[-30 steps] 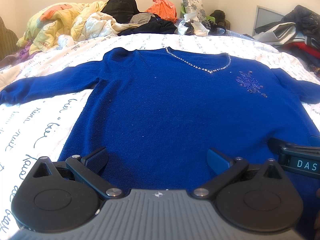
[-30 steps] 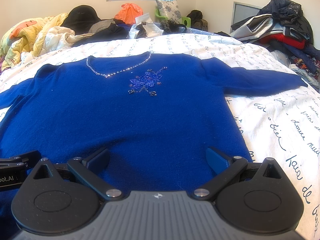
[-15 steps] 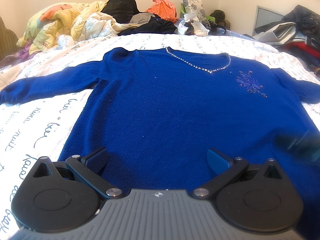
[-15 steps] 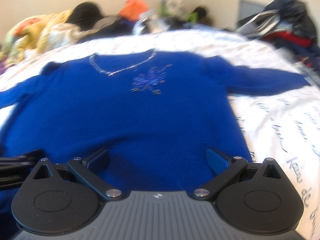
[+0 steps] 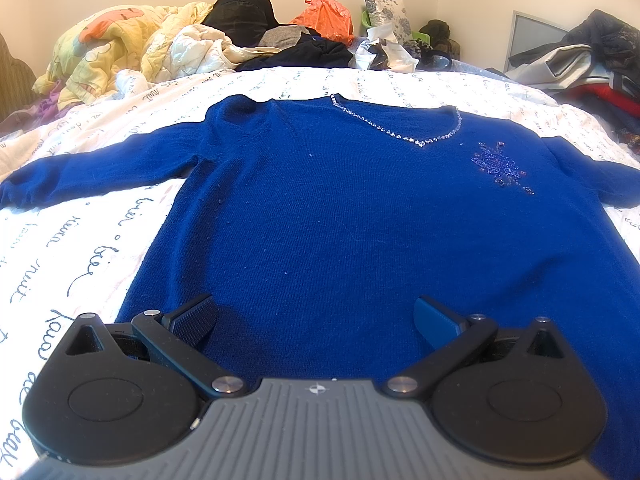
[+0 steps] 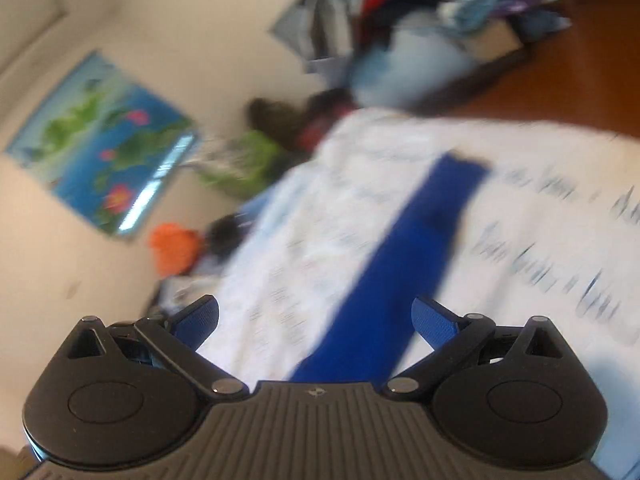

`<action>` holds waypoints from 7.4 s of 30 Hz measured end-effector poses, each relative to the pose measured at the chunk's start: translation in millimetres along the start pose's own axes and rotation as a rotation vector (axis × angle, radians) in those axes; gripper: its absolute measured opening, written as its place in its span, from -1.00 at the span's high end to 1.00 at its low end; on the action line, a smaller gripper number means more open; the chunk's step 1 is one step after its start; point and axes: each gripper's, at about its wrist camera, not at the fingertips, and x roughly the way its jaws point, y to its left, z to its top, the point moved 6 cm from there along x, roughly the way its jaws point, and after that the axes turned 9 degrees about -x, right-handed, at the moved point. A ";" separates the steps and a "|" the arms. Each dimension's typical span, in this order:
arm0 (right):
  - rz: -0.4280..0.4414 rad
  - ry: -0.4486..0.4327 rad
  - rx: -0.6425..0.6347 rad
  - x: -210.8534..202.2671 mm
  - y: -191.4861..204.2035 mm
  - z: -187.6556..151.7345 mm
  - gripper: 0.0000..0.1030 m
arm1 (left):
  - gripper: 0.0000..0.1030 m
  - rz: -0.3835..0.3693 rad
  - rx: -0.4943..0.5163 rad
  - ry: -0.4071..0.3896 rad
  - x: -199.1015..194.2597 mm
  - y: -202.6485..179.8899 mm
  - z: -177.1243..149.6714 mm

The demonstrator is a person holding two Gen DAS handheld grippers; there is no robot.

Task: Fold small clothes

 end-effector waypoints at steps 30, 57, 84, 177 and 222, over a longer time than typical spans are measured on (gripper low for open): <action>0.466 0.164 -0.659 9.8 261.2 -179.1 0.49 | -1.00 -0.001 0.001 0.000 0.0 -0.3 0.0; 0.326 0.126 -0.436 -24.6 153.2 -270.3 -0.73 | -0.74 -0.348 -0.009 0.136 108.9 -107.8 118.3; 0.371 0.208 -0.524 -15.2 177.9 -265.0 -0.73 | -0.69 -0.081 -0.088 -0.122 110.3 26.4 171.1; 0.068 0.275 -1.045 144.8 233.5 -270.7 -1.00 | -0.78 0.062 -1.085 -0.229 33.8 367.6 131.5; 0.339 0.413 -0.906 128.8 344.6 -278.6 -1.00 | -1.00 -0.197 -0.088 -0.089 66.5 5.9 60.7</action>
